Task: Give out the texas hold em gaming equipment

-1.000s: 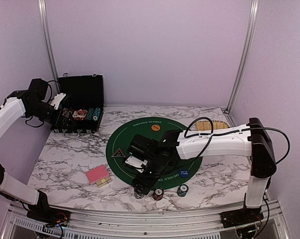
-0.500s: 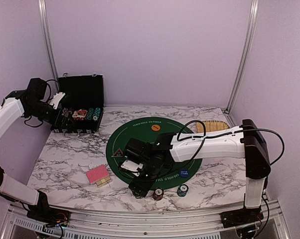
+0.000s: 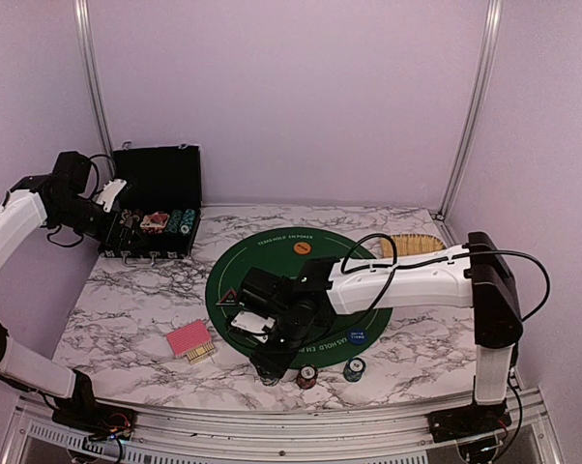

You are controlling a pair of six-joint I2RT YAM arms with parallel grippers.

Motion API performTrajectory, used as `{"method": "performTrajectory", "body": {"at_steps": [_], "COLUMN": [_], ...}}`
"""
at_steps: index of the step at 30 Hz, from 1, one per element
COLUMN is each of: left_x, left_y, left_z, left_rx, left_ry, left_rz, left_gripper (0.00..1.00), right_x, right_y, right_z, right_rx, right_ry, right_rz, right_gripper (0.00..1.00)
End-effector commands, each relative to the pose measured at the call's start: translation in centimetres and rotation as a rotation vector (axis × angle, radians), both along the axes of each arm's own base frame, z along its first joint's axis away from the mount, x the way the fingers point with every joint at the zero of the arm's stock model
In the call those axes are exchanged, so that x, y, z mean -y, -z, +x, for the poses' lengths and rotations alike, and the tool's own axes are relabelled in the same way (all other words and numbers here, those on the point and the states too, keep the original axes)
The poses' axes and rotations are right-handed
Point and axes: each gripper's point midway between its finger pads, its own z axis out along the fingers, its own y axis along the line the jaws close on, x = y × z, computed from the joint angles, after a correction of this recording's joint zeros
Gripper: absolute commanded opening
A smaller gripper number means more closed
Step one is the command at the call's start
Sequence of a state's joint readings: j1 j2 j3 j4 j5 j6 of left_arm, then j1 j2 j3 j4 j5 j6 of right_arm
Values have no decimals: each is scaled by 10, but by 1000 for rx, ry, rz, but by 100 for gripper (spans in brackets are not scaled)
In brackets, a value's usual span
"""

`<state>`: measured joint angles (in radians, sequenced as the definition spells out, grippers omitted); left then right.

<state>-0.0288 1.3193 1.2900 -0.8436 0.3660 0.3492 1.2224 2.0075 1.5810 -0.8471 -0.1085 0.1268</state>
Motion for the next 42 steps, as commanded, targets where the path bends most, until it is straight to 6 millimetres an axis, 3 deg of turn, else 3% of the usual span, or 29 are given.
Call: {"method": "performTrajectory", "body": {"at_steps": [1, 8, 15, 19, 23, 32, 42], "left_x": [-1, -2, -2, -2, -3, -3, -3], "left_y": [-7, -7, -7, -8, -8, -8, -9], "left_z": [-7, -7, -7, -7, -7, -8, -8], "left_rx": [8, 6, 9, 11, 13, 14, 18], "left_ry": [8, 7, 8, 9, 9, 9, 10], "left_rz": [8, 10, 14, 14, 17, 18, 20], "left_gripper": [99, 99, 99, 99, 99, 99, 99], "right_x": [-9, -9, -8, -7, -5, -5, -2], "right_y": [-1, 1, -1, 2, 4, 2, 8], "right_z": [-5, -7, -7, -8, -7, -5, -6], "right_rx": [-5, -15, -9, -14, -12, 4, -1], "right_ry": [-22, -30, -28, -31, -32, -28, -30], "right_rz": [11, 10, 10, 4, -7, -4, -16], "right_gripper": [58, 58, 44, 46, 59, 43, 49]}}
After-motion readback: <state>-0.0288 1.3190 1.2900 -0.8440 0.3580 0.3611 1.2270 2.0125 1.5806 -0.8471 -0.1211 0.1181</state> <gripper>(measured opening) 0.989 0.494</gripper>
